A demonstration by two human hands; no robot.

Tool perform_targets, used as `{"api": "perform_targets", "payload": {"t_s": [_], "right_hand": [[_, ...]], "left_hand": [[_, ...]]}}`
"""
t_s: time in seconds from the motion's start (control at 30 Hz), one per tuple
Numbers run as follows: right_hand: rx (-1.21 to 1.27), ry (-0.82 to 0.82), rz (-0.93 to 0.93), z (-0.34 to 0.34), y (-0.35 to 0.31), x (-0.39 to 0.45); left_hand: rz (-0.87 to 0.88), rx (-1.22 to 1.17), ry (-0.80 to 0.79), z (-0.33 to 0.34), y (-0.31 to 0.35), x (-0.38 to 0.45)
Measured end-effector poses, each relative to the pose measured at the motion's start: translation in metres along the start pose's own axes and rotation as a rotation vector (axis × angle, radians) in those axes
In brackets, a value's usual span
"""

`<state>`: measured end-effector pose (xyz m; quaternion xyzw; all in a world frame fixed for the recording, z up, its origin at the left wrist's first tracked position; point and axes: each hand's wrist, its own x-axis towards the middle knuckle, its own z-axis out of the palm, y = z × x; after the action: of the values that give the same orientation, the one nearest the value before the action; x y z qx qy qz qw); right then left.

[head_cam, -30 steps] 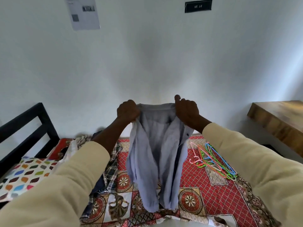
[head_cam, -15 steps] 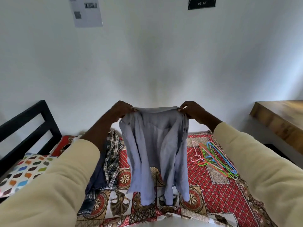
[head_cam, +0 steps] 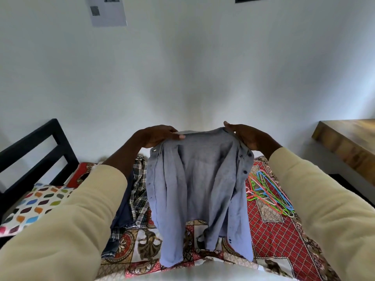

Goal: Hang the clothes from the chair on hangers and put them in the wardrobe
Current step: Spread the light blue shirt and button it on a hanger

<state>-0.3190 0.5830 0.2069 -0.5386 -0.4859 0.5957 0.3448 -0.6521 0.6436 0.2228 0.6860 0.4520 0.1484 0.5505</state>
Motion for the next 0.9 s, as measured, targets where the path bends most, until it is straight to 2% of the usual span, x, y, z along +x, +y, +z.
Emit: {"api": "perform_targets", "payload": {"t_s": [0.07, 0.17, 0.23, 0.27, 0.33, 0.37, 0.4, 0.5, 0.57, 0.63, 0.7, 0.8, 0.83, 0.9], "right_hand": [[-0.032, -0.003, -0.008, -0.002, 0.0, -0.004], [-0.191, 0.103, -0.129, -0.005, 0.001, 0.001], [-0.488, 0.279, -0.237, -0.003, -0.003, 0.009], [-0.684, 0.376, -0.239, 0.001, -0.006, 0.014], [-1.11, 0.613, -0.169, 0.014, -0.008, 0.021], [-1.209, 0.708, -0.106, 0.023, -0.008, 0.021], [-1.169, 0.709, -0.042, 0.032, -0.009, 0.019], [-0.428, 0.393, 0.001, 0.061, -0.009, 0.017], [-0.177, 0.231, 0.112, 0.079, -0.009, 0.015], [-0.123, 0.15, 0.233, 0.086, -0.006, 0.012], [-0.102, 0.087, 0.297, 0.081, -0.002, 0.006], [0.002, 0.036, 0.278, 0.065, 0.009, 0.003], [0.01, 0.029, 0.249, 0.062, 0.013, 0.003], [-0.108, 0.094, 0.192, 0.056, 0.019, 0.008]], "left_hand": [[0.011, 0.033, 0.04, 0.001, 0.001, 0.0], [-0.042, -0.092, -0.077, -0.005, -0.002, 0.0], [-0.076, -0.103, -0.192, -0.003, -0.003, 0.0], [-0.074, -0.064, -0.196, 0.003, 0.0, 0.0], [-0.061, 0.042, -0.073, 0.023, 0.008, 0.003], [-0.042, 0.094, 0.029, 0.035, 0.013, 0.005], [-0.02, 0.123, 0.129, 0.047, 0.016, 0.009], [0.035, 0.044, 0.317, 0.081, 0.022, 0.024], [0.055, -0.044, 0.352, 0.102, 0.023, 0.029], [0.073, -0.133, 0.297, 0.118, 0.023, 0.03], [0.076, -0.265, 0.109, 0.129, 0.02, 0.026], [0.056, -0.477, -0.165, 0.131, 0.012, 0.018], [0.034, -0.512, -0.192, 0.128, 0.01, 0.018], [-0.021, -0.524, -0.137, 0.123, 0.008, 0.015]]}}
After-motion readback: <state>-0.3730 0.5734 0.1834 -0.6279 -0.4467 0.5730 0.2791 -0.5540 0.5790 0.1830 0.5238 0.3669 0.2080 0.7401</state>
